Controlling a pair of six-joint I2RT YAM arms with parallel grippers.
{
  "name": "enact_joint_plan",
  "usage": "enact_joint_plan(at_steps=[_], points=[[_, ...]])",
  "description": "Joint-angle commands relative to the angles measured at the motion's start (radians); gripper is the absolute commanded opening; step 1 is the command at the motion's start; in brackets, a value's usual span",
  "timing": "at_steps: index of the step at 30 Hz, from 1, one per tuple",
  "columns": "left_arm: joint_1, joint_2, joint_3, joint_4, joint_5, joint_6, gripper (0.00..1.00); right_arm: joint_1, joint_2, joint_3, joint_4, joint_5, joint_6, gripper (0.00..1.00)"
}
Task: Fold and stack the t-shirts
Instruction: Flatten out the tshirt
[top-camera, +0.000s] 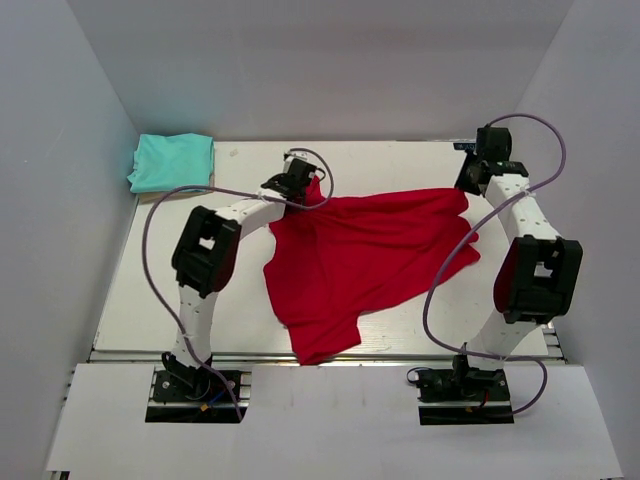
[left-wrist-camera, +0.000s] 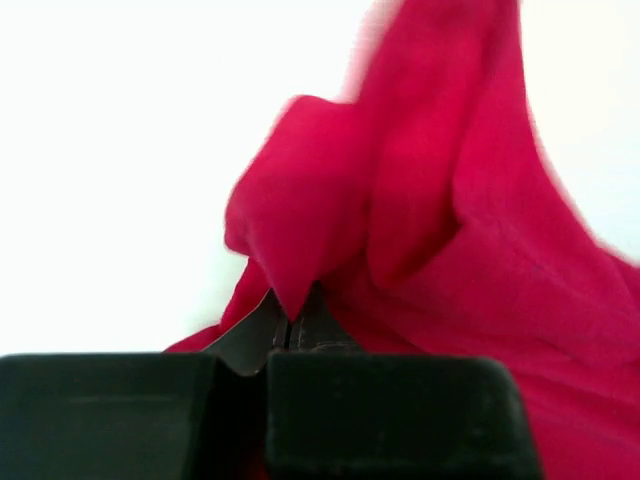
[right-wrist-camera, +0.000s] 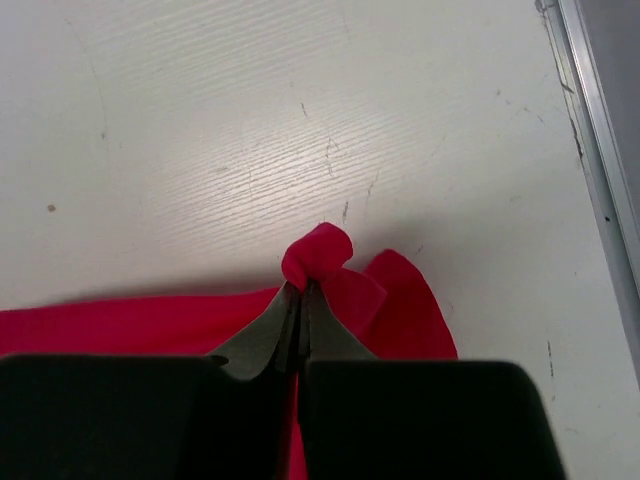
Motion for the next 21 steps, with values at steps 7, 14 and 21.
enact_joint_plan(at_steps=[7, 14, 21], points=[[0.004, -0.474, -0.282, 0.282, -0.217, 0.020, 0.00, -0.004, -0.123, 0.037, -0.142, 0.093, 0.062, 0.00], [0.004, -0.432, -0.294, 0.348, -0.219, 0.069, 0.00, -0.001, -0.004, 0.157, -0.062, -0.025, 0.024, 0.00], [0.035, -0.104, -0.014, 0.315, -0.280, 0.091, 0.00, 0.026, 0.568, 0.796, 0.084, -0.295, -0.143, 0.30]])
